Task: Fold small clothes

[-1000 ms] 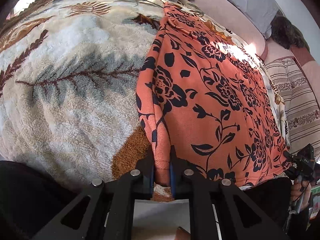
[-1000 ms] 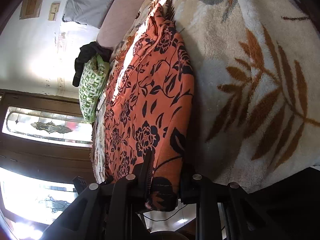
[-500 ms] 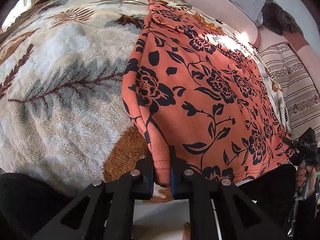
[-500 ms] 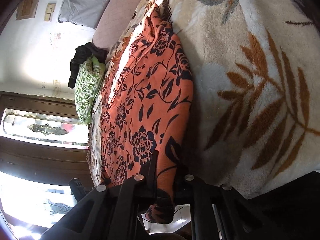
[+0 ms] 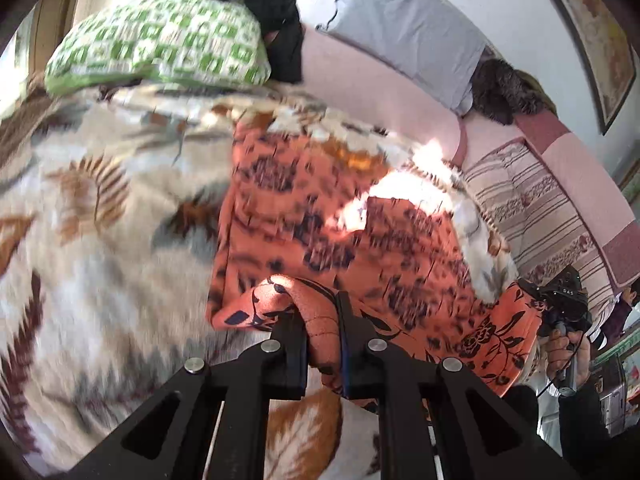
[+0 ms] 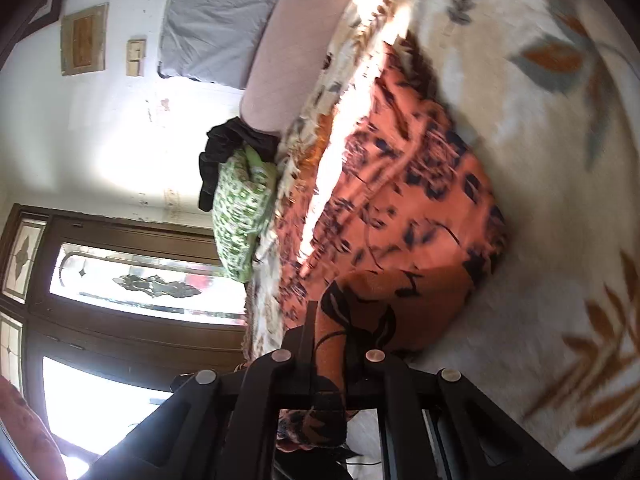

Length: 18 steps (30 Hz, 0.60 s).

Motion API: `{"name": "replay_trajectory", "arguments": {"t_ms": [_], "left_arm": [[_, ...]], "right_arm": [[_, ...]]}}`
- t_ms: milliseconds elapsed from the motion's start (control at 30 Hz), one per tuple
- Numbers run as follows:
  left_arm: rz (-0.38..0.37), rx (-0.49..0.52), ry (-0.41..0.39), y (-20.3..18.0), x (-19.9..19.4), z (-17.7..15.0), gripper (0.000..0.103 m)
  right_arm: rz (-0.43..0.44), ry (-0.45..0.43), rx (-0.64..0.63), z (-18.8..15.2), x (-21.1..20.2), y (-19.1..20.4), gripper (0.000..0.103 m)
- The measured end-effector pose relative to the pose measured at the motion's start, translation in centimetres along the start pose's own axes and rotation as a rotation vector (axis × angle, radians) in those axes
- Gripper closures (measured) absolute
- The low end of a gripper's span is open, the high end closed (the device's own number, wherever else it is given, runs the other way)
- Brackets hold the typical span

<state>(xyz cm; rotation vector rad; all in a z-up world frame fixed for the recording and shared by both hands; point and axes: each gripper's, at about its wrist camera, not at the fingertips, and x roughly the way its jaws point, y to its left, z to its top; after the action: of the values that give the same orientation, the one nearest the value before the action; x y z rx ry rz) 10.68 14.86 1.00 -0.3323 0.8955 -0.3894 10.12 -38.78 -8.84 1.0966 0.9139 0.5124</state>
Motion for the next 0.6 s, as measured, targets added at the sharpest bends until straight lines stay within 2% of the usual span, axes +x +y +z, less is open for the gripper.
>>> {"name": "replay_trajectory", "arguments": {"t_ms": [100,133,167,200,233,267,300,333,367,433,500,600], "left_arm": [[-0.007,0.014,-0.098,-0.2,1.9,7.3,0.089],[0.015,0.017,-0.125,0.0,3.3,9.6,0.086],[0.042,0.033,-0.138,0.5,5.4,11.7,0.081],[0.09,0.046,-0.137,1.2,8.0,13.4,0.056],[0.164,0.048,-0.114,2.2,10.8,14.6,0.016],[0.268,0.035,-0.077,3.5,13.6,15.2,0.009],[0.35,0.03,-0.06,4.7,15.6,15.2,0.009],[0.39,0.028,-0.033,6.0,16.8,14.9,0.009],[0.399,0.014,-0.004,7.0,17.2,14.3,0.01],[0.334,-0.012,-0.03,8.1,15.8,12.4,0.01],[0.294,-0.014,-0.067,8.3,13.3,10.1,0.009],[0.195,0.015,-0.01,7.5,11.8,6.8,0.009]], "right_arm": [[0.034,-0.07,-0.088,6.6,1.2,4.0,0.096],[0.047,-0.093,-0.099,9.1,1.8,4.9,0.096],[0.066,-0.107,-0.099,11.8,2.8,5.4,0.092],[0.064,-0.116,-0.122,14.3,4.0,5.5,0.091],[0.034,-0.12,-0.145,16.5,5.4,5.2,0.076],[-0.026,-0.122,-0.127,18.0,6.9,4.2,0.031],[-0.1,-0.134,-0.089,18.7,8.1,2.9,0.011],[-0.17,-0.161,-0.072,18.6,8.6,1.8,0.005],[-0.184,-0.159,-0.069,18.1,8.9,0.7,0.005],[-0.222,-0.13,-0.102,16.1,8.8,-0.6,0.005],[-0.307,-0.091,-0.232,13.4,8.3,-0.3,0.005],[-0.406,-0.03,-0.347,10.7,8.0,-0.4,0.006]]}}
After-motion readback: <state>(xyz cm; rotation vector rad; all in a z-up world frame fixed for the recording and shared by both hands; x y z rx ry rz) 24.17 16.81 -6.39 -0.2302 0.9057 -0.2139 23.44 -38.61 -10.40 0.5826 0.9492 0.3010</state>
